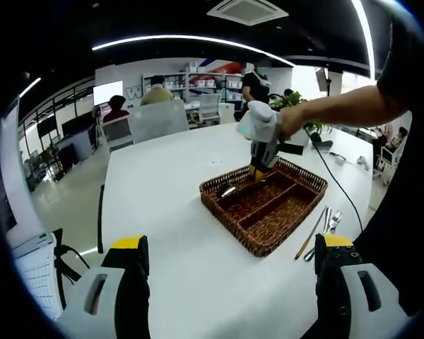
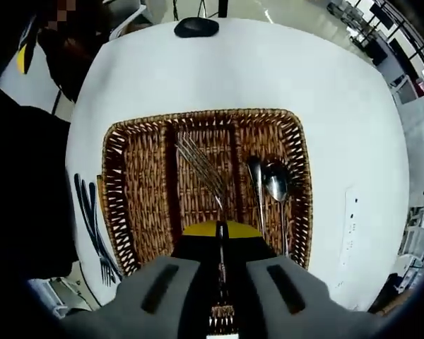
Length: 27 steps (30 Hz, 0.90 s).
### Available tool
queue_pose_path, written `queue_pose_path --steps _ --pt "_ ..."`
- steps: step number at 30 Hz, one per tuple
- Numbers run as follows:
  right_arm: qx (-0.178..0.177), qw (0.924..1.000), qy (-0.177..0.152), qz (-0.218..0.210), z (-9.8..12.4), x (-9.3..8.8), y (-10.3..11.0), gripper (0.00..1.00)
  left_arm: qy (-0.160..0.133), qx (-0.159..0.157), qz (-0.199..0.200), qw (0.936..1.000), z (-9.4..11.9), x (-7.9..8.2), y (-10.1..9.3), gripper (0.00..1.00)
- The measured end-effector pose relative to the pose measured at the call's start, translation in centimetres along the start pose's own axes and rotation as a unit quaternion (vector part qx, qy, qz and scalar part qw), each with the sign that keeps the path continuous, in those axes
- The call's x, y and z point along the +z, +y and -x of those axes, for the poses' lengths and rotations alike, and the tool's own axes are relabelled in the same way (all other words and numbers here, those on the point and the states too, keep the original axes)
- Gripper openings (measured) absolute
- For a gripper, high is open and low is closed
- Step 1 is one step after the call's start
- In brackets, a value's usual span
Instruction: Arrange the knives, forks, and spoons in their matching storage slots by inserting each utensil handle-first until every utensil is classified and aligned in the correct compartment
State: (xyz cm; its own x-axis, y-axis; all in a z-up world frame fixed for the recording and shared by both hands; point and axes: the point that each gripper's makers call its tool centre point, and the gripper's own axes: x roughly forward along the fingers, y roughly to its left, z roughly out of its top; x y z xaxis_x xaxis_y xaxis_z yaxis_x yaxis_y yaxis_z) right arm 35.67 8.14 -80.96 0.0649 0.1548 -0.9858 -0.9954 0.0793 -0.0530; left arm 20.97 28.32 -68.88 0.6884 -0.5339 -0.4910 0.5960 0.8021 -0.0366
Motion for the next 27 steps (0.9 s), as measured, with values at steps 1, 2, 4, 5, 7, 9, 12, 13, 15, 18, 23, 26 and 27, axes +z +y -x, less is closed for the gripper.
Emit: queue_pose_path --steps 1,2,4,5,7,9,12,13,15,18,23,26,27 --pt "-0.002 1.0000 0.002 -0.001 -0.3 0.1 -0.2 0.00 0.000 0.001 0.000 1.0000 0.1 0.0 0.1 0.99" --pt "-0.002 1.0000 0.004 -0.003 -0.4 0.2 -0.2 0.00 0.000 0.001 0.001 1.0000 0.1 -0.1 0.2 0.99" --pt "0.001 1.0000 0.005 -0.002 -0.9 0.4 -0.3 0.00 0.001 0.003 0.002 1.0000 0.3 -0.2 0.4 0.99" --pt "0.001 1.0000 0.005 -0.002 -1.1 0.5 -0.4 0.00 0.002 0.004 0.002 1.0000 0.4 -0.2 0.5 0.99" --pt "0.005 0.9999 0.008 -0.002 -1.8 0.5 -0.3 0.00 0.002 0.006 0.004 1.0000 0.6 -0.4 0.8 0.99" --pt "0.000 0.9998 0.019 0.002 -2.3 0.4 -0.2 0.00 0.002 0.007 0.005 1.0000 0.7 -0.5 1.0 0.99" --pt "-0.029 0.9992 0.026 -0.002 -3.3 0.5 -0.6 0.00 0.003 0.009 0.008 0.9999 0.9 -0.7 1.3 0.99" --pt "-0.037 0.9988 0.029 -0.009 -3.6 0.4 -0.7 0.00 0.003 0.009 0.009 0.9999 0.9 -0.7 1.3 0.99" --pt "-0.049 0.9980 0.030 -0.026 -4.0 0.5 -0.9 0.00 0.004 0.009 0.010 0.9999 0.9 -0.8 1.4 0.99" --pt "-0.052 0.9974 0.038 -0.030 -4.7 0.3 -0.4 0.00 0.005 0.009 0.011 0.9999 1.0 -1.0 1.6 0.99" --pt "-0.058 0.9966 0.045 -0.038 -6.2 -0.4 -0.1 0.00 0.006 0.010 0.011 0.9999 1.1 -1.0 1.7 0.99" --pt "-0.103 0.9934 0.037 -0.036 -5.8 0.0 -0.8 0.00 0.007 0.009 0.011 0.9999 1.1 -1.0 1.6 0.99" --pt "-0.123 0.9914 0.041 -0.019 -5.7 0.0 -1.0 0.00 0.007 0.008 0.010 0.9999 1.0 -1.0 1.6 0.99"
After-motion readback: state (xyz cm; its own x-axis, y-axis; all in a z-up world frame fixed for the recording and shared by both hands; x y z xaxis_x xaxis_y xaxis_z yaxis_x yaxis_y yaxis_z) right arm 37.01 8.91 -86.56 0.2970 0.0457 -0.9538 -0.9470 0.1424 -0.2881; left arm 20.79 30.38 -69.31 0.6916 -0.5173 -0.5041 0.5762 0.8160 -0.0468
